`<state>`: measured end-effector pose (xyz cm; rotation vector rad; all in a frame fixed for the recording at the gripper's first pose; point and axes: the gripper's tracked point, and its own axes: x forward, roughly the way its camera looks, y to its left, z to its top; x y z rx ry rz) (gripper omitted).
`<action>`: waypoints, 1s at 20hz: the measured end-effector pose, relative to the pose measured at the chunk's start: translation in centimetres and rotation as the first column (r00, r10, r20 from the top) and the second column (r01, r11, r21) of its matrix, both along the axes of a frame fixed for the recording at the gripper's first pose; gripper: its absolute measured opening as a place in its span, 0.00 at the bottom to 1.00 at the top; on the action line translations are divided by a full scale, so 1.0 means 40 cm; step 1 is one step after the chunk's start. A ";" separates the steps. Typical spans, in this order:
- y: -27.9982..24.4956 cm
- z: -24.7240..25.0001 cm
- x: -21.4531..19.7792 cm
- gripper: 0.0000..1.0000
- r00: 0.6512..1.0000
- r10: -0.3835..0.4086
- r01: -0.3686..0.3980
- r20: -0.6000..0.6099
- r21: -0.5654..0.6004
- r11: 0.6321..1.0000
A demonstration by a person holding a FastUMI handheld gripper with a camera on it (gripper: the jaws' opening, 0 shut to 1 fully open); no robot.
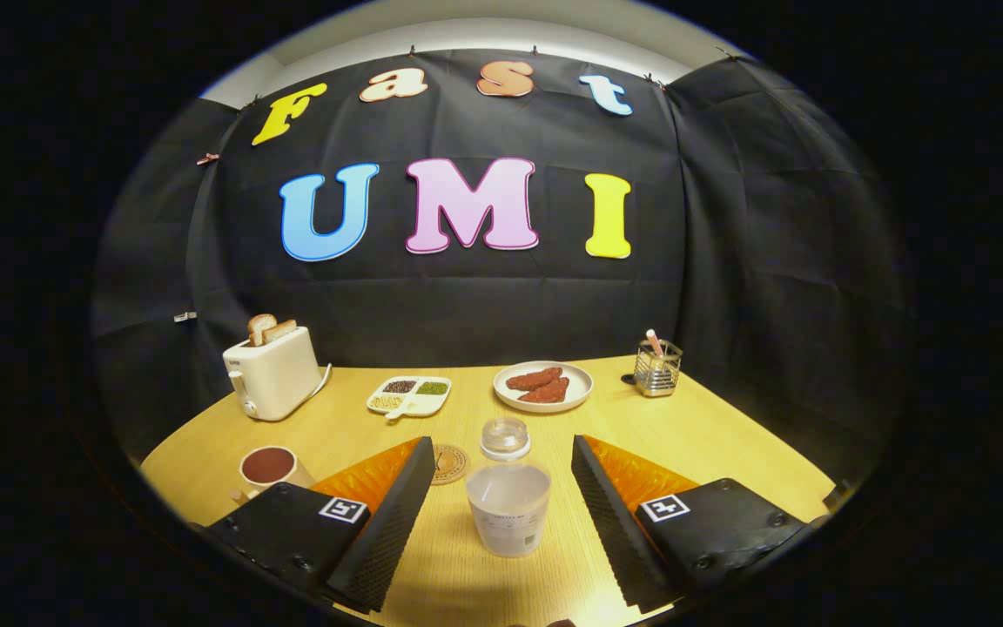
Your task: Take the bottle from table, then pour the juice into the cup, finally place the bottle on the coaster
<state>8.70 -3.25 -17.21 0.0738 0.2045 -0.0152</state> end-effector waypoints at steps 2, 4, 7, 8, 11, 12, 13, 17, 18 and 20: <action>-0.007 -0.044 0.019 0.98 1.000 0.010 -0.010 -0.018 0.008 1.000; -0.012 -0.084 0.033 0.98 0.999 0.022 -0.021 -0.033 0.018 1.000; -0.013 -0.125 0.055 0.99 0.998 0.041 -0.039 -0.048 0.035 0.999; -0.012 -0.136 0.061 0.99 0.998 0.048 -0.046 -0.051 0.036 0.998; -0.005 -0.151 0.076 0.99 0.996 0.067 -0.065 -0.056 0.040 0.997; -0.004 -0.150 0.077 0.99 0.996 0.071 -0.069 -0.054 0.040 0.997; -0.003 -0.150 0.080 0.99 0.996 0.077 -0.075 -0.052 0.041 0.996; 0.015 -0.148 0.085 0.86 0.993 0.112 -0.111 -0.041 0.039 0.993; 0.016 -0.147 0.085 0.84 0.992 0.119 -0.118 -0.040 0.027 0.993; 0.018 -0.150 0.089 0.80 0.990 0.138 -0.137 -0.043 0.009 0.990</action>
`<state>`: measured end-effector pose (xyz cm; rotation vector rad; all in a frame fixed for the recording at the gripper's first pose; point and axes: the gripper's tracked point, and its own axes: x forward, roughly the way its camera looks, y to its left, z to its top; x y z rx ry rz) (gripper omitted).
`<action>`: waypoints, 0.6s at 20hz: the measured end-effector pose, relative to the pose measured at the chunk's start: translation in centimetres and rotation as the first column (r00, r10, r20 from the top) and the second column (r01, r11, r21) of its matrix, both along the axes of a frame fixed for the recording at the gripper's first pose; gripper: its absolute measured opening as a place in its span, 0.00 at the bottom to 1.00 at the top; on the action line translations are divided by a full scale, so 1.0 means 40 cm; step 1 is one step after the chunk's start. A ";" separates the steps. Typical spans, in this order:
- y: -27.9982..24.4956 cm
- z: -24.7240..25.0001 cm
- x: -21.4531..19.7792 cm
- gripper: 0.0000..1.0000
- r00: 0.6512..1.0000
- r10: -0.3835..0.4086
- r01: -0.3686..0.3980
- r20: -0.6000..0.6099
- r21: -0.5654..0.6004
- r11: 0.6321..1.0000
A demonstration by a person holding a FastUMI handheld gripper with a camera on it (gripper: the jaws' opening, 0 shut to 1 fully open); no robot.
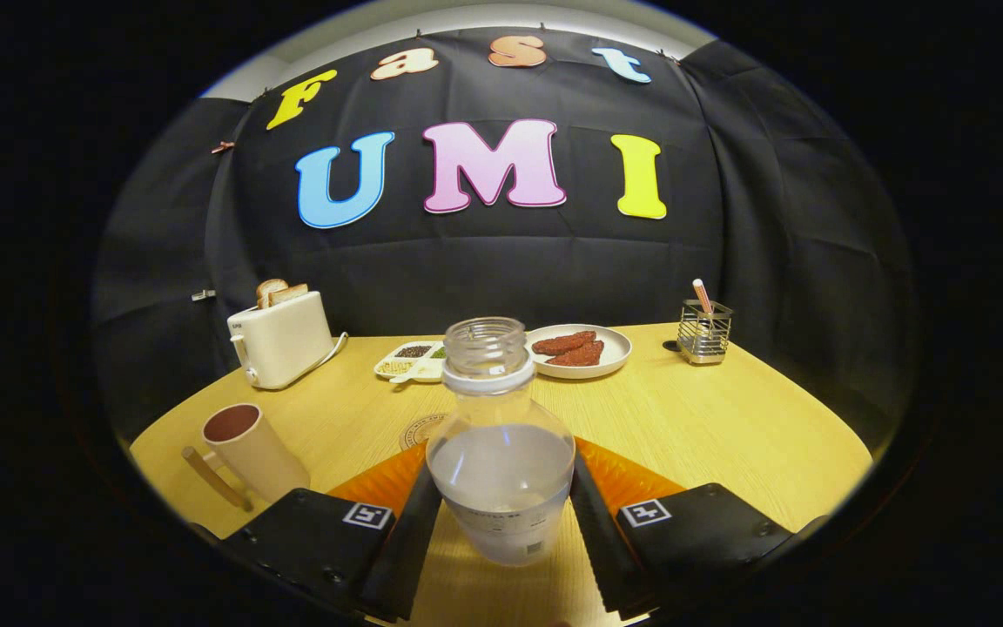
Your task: Take the bottle from table, then pour the juice into the cup, finally place the bottle on the coaster
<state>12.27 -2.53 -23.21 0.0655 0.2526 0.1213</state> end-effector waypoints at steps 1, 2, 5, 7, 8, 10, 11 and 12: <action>0.002 0.001 0.001 0.78 1.000 0.010 -0.010 -0.003 -0.007 1.000; 0.006 0.002 0.002 0.77 1.000 0.023 -0.023 -0.004 -0.016 1.000; 0.009 0.003 0.009 0.75 0.998 0.056 -0.056 -0.005 -0.050 0.997; 0.014 0.020 0.017 0.74 0.997 0.079 -0.079 0.002 -0.087 0.993; 0.020 0.036 0.010 0.75 0.996 0.093 -0.092 0.008 -0.105 0.990; 0.036 0.058 0.019 0.75 0.991 0.133 -0.130 0.014 -0.144 0.981; 0.046 0.073 0.022 0.75 0.988 0.155 -0.150 0.020 -0.166 0.975; 0.058 0.091 0.024 0.75 0.984 0.177 -0.169 0.028 -0.189 0.967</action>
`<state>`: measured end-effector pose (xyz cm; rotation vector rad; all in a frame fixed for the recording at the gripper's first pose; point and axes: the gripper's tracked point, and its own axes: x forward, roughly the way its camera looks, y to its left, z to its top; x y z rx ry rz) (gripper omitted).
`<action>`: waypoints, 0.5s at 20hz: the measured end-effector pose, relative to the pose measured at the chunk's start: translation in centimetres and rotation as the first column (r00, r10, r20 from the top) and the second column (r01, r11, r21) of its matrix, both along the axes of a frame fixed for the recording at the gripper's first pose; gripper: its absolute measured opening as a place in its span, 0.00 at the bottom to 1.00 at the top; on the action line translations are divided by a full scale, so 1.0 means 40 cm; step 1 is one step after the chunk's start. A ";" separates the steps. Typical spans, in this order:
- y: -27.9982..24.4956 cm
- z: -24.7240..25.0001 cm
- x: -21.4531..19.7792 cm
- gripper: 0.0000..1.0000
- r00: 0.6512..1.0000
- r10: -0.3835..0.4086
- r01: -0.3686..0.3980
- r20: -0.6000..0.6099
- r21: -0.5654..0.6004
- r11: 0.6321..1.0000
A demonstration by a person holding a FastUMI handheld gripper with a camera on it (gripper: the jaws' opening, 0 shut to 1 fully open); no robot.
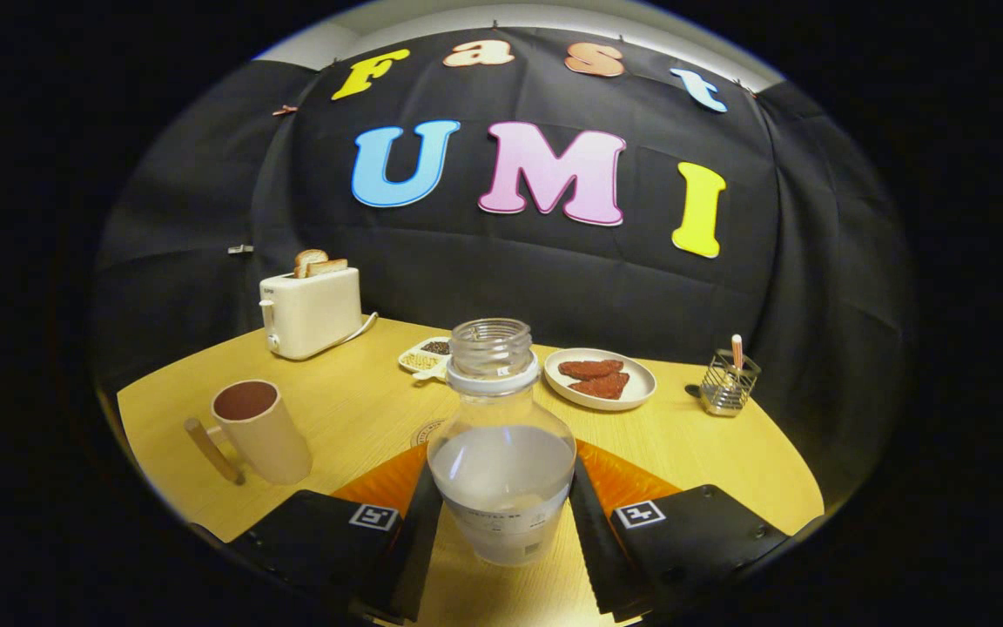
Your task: Take the bottle from table, then pour the juice into the cup, finally place the bottle on the coaster
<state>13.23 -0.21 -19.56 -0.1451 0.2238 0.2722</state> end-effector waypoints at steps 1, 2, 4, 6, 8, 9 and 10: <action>0.013 0.014 0.004 0.75 1.000 0.026 -0.025 0.010 -0.024 0.999; 0.022 0.026 0.005 0.75 0.999 0.042 -0.041 0.015 -0.051 0.998; 0.052 0.044 0.008 0.74 0.998 0.070 -0.070 0.003 -0.099 0.993; 0.083 0.064 0.008 0.75 0.996 0.092 -0.091 -0.001 -0.150 0.984; 0.114 0.080 0.008 0.73 0.994 0.105 -0.101 0.004 -0.230 0.968; 0.126 0.088 0.006 0.73 0.994 0.110 -0.104 0.007 -0.274 0.956; 0.141 0.094 0.006 0.73 0.993 0.116 -0.104 0.021 -0.316 0.943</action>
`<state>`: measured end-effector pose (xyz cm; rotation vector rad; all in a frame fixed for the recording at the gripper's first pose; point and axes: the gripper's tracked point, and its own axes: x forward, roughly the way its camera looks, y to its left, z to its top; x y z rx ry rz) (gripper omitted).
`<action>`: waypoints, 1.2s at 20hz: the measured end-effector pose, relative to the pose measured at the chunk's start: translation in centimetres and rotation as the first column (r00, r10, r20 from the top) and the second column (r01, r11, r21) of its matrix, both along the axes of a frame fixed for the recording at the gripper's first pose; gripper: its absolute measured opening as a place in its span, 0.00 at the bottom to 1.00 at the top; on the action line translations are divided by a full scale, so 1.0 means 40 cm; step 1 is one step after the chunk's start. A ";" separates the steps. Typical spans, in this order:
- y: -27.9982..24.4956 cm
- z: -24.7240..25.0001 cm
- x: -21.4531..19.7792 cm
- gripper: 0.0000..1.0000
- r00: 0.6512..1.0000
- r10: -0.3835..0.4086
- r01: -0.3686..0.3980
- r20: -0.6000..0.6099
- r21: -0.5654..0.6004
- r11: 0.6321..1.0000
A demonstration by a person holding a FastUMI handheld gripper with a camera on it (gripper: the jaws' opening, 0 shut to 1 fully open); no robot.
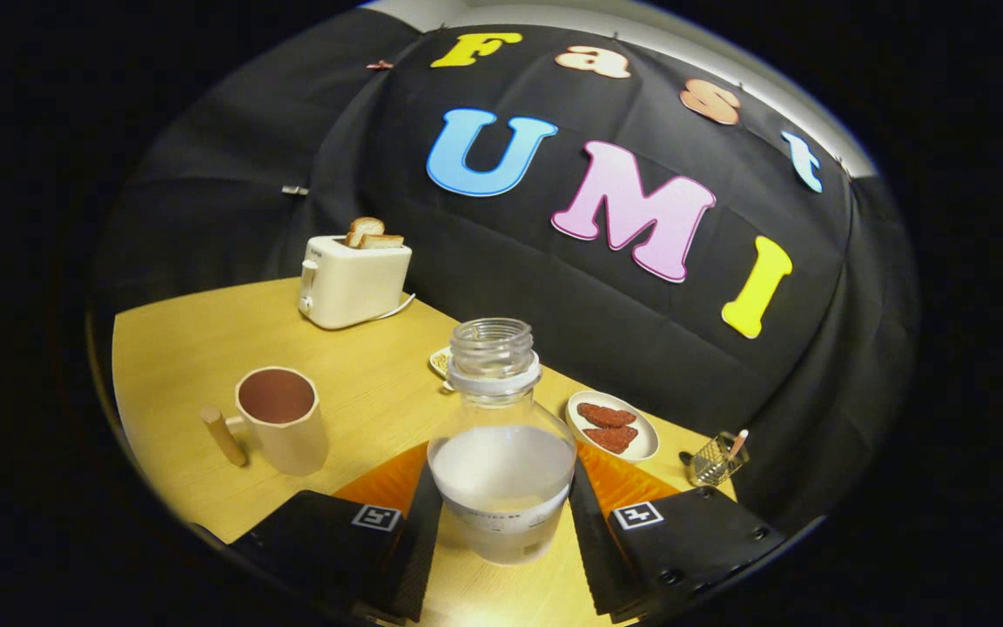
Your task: Take the bottle from table, then pour the juice into the cup, finally place the bottle on the coaster
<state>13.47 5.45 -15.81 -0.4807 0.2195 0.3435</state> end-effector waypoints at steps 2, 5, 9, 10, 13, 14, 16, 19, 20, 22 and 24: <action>0.031 0.009 -0.002 0.73 1.000 0.009 -0.007 0.029 -0.081 0.997; 0.069 0.008 -0.002 0.73 0.998 0.021 -0.008 0.062 -0.207 0.978; 0.121 -0.021 0.011 0.73 0.996 0.046 -0.018 0.074 -0.339 0.940; 0.134 -0.031 0.011 0.73 0.995 0.057 -0.025 0.076 -0.375 0.927; 0.176 -0.050 0.014 0.73 0.989 0.114 -0.054 0.091 -0.498 0.865; 0.183 -0.057 0.016 0.73 0.988 0.125 -0.057 0.094 -0.523 0.850; 0.208 -0.068 0.024 0.73 0.984 0.147 -0.063 0.100 -0.575 0.816; 0.229 -0.077 0.029 0.73 0.975 0.183 -0.061 0.123 -0.650 0.758; 0.231 -0.085 0.034 0.73 0.973 0.195 -0.061 0.125 -0.676 0.735; 0.238 -0.095 0.032 0.73 0.967 0.222 -0.060 0.130 -0.726 0.685; 0.239 -0.105 0.038 0.72 0.961 0.245 -0.057 0.131 -0.770 0.636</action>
